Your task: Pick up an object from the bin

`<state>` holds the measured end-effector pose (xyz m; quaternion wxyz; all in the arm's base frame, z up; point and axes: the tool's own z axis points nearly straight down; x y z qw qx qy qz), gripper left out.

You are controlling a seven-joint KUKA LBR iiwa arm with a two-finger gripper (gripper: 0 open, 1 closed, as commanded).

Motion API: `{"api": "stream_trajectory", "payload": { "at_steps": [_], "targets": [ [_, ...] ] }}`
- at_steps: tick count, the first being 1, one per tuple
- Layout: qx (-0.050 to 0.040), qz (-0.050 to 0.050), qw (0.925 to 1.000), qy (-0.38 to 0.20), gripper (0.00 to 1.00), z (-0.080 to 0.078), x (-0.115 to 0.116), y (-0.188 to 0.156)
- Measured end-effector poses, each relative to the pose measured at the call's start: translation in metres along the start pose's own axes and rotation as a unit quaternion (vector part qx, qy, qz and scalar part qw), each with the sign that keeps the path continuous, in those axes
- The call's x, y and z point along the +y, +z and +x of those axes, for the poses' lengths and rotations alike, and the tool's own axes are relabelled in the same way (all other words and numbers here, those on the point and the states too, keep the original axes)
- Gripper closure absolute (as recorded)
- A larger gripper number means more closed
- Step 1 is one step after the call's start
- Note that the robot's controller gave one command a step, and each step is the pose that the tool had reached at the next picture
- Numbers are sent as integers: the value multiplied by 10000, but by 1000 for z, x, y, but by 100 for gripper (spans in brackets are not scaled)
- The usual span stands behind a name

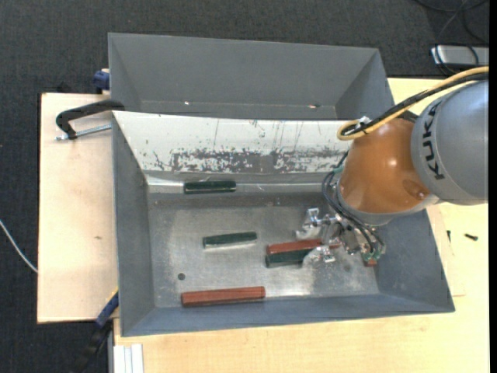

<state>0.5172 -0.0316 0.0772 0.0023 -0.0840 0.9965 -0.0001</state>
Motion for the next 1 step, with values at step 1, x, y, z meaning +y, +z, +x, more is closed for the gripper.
{"api": "stream_trajectory", "payload": {
  "at_steps": [1],
  "targets": [
    [-1, -2, 9997, 241, 100, 3, 3, -120]
  ]
}}
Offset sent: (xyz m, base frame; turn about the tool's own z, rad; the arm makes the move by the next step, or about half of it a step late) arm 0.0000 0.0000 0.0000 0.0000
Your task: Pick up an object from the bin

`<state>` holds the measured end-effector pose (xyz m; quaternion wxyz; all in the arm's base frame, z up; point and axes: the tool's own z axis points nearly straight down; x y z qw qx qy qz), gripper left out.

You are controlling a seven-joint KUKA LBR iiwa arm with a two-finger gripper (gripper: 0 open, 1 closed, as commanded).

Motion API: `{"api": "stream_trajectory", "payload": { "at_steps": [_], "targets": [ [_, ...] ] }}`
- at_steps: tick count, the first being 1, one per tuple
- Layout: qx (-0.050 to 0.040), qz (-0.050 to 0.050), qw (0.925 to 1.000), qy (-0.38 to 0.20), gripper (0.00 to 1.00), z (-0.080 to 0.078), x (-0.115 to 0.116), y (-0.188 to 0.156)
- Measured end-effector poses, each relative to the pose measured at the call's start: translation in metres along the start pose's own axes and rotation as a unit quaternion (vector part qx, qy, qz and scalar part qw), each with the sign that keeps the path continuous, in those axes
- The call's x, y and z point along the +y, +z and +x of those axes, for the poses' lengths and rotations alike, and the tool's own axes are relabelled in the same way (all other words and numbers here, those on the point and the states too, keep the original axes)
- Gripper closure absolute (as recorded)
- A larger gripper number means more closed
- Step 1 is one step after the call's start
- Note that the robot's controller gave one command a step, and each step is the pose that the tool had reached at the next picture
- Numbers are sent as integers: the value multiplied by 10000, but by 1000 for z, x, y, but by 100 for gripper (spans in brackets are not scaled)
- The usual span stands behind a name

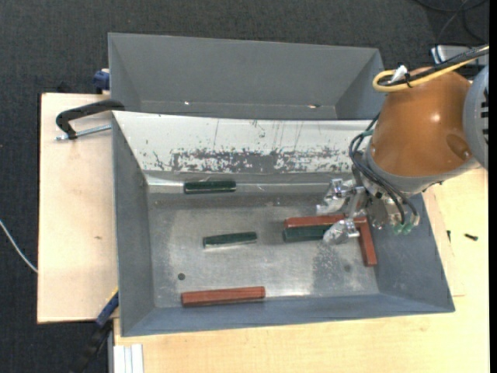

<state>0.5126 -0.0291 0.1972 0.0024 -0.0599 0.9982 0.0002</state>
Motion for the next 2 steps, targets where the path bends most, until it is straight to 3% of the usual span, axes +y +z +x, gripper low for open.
{"api": "stream_trajectory", "payload": {
  "at_steps": [1, 2],
  "targets": [
    [0, -1, 10000, 0, 100, 0, 0, 0],
    [-44, 19, 9894, -1448, 100, -50, -25, -136]
  ]
}}
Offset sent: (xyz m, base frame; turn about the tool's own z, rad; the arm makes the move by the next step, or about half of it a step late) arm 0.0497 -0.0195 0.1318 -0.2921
